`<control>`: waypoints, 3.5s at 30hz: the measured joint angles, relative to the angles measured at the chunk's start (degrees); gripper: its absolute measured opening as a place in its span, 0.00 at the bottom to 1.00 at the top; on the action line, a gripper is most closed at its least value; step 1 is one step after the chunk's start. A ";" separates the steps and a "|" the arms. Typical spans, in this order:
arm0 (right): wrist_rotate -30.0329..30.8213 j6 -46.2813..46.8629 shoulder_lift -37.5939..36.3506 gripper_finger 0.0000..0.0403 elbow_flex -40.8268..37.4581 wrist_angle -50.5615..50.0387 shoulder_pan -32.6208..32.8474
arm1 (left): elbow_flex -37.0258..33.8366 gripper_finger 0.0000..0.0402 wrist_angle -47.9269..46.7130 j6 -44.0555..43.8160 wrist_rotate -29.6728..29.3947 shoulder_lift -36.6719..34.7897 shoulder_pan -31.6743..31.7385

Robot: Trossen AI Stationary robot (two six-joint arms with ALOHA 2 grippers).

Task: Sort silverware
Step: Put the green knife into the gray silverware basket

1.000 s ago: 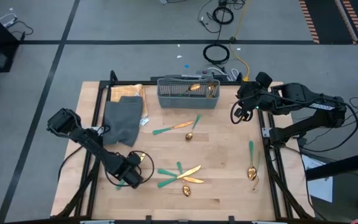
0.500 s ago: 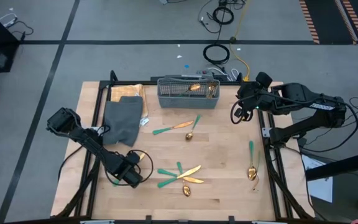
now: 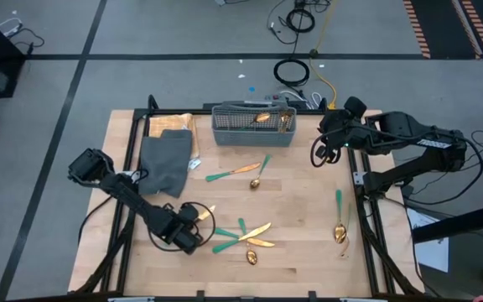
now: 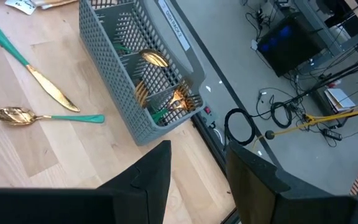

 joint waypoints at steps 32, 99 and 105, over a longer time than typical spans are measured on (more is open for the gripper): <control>-20.17 -23.87 2.70 0.36 -32.05 52.20 -0.62 | 0.28 0.00 26.85 46.55 -2.16 -1.43 23.67; -39.31 -27.64 70.77 0.01 22.05 32.53 3.79 | 4.79 0.11 -43.74 25.24 0.01 -20.70 1.47; -38.84 -24.77 68.05 0.01 21.65 28.42 4.87 | 4.79 0.11 -43.74 25.22 -1.77 -20.70 0.45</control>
